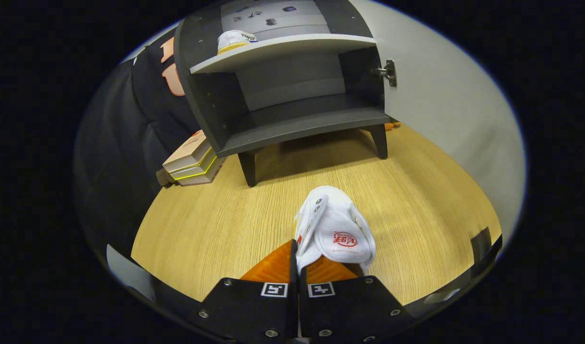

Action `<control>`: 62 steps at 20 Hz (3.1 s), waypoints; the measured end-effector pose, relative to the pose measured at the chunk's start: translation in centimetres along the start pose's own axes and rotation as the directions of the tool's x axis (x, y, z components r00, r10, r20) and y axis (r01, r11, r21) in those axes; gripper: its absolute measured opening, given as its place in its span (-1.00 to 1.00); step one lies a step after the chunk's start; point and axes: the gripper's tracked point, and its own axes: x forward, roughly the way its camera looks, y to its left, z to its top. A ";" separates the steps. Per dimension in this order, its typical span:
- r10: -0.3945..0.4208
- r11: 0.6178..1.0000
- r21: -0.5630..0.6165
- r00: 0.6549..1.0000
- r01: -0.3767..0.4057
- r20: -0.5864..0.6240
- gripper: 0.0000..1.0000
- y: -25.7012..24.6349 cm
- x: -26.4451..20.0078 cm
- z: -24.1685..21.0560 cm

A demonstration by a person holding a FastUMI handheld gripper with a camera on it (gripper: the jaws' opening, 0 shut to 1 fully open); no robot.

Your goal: Open the shoe cabinet door, grab the shoes and put them into the shoe cabinet, then close the shoe cabinet door.

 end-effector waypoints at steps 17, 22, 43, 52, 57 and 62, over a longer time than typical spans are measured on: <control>0.017 0.996 -0.085 0.984 -0.002 0.176 -0.98 1.3 -10.2 14.2; 0.045 0.992 -0.128 0.971 -0.015 0.235 -0.97 2.5 -11.6 19.0; 0.084 0.971 -0.241 0.929 0.006 0.361 -0.98 3.3 -4.9 38.0; 0.059 0.961 -0.273 0.938 0.039 0.342 -0.98 1.4 3.4 45.7; 0.022 0.950 -0.304 0.956 0.071 0.292 -0.98 0.7 6.7 46.1; 0.016 0.963 -0.264 0.967 0.053 0.254 -0.93 1.4 7.7 45.4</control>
